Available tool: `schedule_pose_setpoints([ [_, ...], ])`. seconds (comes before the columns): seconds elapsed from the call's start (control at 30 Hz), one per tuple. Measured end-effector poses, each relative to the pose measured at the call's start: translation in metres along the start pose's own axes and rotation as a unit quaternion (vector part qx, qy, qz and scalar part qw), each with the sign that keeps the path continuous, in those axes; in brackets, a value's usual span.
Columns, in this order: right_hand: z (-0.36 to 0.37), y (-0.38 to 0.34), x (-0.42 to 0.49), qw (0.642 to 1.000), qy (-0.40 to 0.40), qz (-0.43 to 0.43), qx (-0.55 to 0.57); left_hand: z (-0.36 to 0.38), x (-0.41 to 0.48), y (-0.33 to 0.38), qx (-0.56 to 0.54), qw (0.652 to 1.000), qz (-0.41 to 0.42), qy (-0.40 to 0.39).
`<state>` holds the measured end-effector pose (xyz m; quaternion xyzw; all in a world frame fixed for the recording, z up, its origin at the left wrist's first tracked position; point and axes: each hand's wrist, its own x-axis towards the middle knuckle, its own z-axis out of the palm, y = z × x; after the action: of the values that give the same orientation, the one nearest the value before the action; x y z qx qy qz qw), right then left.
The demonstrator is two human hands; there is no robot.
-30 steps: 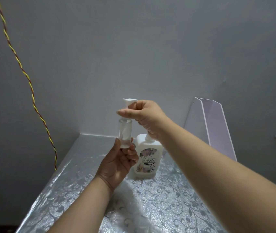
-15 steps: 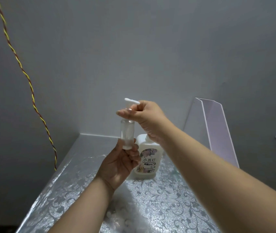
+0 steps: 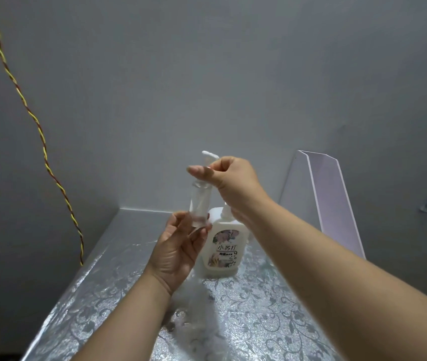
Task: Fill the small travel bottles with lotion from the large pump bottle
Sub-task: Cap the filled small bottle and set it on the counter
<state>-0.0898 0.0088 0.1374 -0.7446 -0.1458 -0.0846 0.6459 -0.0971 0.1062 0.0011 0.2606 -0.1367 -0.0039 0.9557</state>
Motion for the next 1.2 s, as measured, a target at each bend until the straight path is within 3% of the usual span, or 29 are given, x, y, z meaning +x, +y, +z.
schedule_pose_setpoints([
  [0.1, 0.0, 0.005, 0.0, 1.0, 0.007, -0.008, -0.002, 0.0, 0.002, -0.001, 0.016, 0.999, 0.034, 0.013],
  [0.2, -0.003, 0.004, 0.0, 1.0, -0.001, -0.01, 0.004, 0.001, -0.001, 0.003, -0.035, 0.998, -0.051, -0.009],
  [0.27, -0.005, 0.004, -0.001, 1.0, -0.015, -0.012, 0.0, 0.002, -0.002, 0.002, -0.017, 0.998, -0.062, -0.006],
  [0.47, -0.001, 0.015, 0.004, 0.999, 0.025, -0.029, -0.023, 0.002, 0.003, -0.001, 0.064, 0.993, 0.081, 0.053],
  [0.8, -0.015, -0.001, 0.003, 0.988, -0.106, -0.008, -0.112, 0.0, -0.003, 0.0, 0.019, 0.999, -0.035, -0.015],
  [1.2, -0.015, 0.013, -0.006, 0.993, -0.013, -0.017, -0.116, 0.005, -0.004, -0.011, 0.154, 0.987, 0.055, -0.009],
])
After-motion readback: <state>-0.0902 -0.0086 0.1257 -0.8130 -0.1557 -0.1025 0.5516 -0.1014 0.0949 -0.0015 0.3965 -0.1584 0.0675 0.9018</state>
